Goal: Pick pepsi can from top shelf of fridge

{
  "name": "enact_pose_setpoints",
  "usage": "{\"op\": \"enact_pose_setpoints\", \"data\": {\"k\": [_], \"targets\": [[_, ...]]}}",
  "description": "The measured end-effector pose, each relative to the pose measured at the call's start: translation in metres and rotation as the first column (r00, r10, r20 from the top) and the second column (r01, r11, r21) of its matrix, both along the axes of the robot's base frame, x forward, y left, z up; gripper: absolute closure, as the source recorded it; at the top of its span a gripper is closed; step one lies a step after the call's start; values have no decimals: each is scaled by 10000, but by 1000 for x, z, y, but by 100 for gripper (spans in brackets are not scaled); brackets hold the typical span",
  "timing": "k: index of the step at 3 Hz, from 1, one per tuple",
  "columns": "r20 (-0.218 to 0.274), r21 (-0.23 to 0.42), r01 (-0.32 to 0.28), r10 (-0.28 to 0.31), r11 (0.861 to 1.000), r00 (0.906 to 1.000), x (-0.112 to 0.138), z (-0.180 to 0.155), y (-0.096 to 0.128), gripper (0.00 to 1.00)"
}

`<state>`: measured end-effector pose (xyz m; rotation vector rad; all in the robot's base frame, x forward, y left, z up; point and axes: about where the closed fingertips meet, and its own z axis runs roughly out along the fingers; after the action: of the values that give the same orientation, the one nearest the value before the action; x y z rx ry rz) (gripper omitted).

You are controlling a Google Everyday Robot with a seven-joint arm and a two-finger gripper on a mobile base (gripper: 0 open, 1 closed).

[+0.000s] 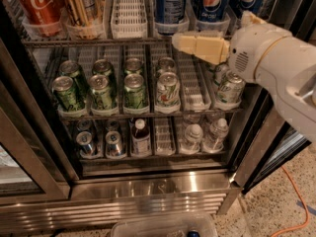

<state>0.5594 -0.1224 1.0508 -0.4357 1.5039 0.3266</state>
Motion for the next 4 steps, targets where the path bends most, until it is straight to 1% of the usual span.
{"op": "enact_pose_setpoints", "data": {"k": [1, 2, 3, 4], "targets": [[78, 109, 501, -501, 9987, 9987, 8, -4, -6, 12], [217, 89, 1080, -1082, 9941, 9939, 16, -6, -18, 8], [469, 79, 1571, -1573, 9875, 9864, 25, -3, -31, 7], [521, 89, 1635, -1638, 9865, 9851, 25, -2, -32, 17]]}}
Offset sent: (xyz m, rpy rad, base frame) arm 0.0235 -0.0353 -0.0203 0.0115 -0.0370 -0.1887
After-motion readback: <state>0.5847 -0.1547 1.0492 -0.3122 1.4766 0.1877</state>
